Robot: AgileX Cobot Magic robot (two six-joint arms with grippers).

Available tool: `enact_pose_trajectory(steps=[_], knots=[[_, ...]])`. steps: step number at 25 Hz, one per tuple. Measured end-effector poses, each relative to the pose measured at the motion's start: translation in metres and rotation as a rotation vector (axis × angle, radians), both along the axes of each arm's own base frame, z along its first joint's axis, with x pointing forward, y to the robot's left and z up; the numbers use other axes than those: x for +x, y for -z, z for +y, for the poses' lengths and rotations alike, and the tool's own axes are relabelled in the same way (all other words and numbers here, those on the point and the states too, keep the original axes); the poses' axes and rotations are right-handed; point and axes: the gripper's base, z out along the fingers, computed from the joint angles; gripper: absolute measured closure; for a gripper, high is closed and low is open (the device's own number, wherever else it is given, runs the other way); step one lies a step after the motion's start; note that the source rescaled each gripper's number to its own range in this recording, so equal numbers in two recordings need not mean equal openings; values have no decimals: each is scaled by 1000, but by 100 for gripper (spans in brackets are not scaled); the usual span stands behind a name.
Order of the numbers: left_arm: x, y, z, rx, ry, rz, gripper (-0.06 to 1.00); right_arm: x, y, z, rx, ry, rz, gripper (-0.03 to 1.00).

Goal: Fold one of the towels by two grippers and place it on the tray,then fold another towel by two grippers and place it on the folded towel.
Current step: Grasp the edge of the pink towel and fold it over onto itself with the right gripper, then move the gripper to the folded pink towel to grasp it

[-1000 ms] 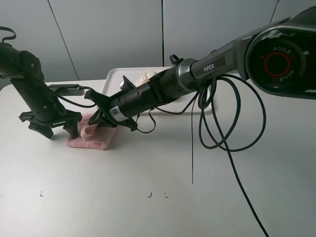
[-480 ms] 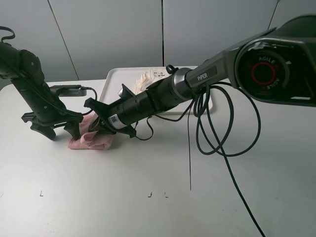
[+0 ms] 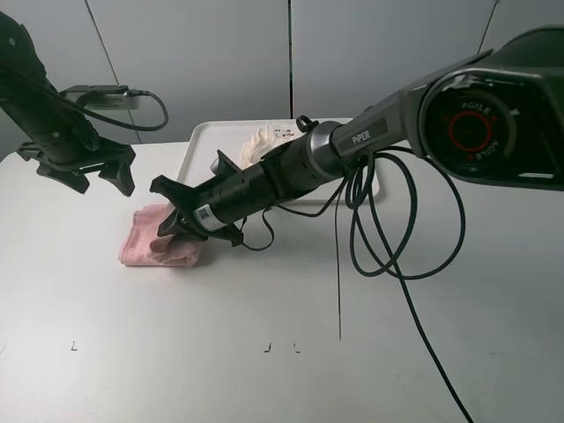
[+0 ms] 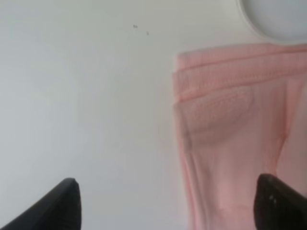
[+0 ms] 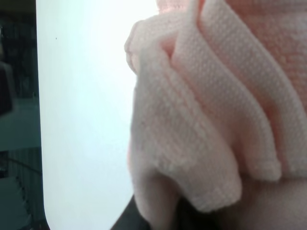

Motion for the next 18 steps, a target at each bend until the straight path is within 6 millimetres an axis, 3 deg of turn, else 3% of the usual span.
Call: enact_pose_trajectory(steps=[2,5,7,12,18], knots=[[1,-11,2,19,14,-25,2,0,-1,1,17,-9,-8,77],[1,-26,3,38,25,-44,2,-2,-5,5,80,-73,-54,47],[3,-33,3,38,25,-49,2,-2,-13,10,127,-111,-79,37],[5,-38,3,44,27,-55,2,-4,-22,12,202,-166,-71,33],[5,-38,4,48,29,-50,2,25,-32,-18,205,-102,-66,33]])
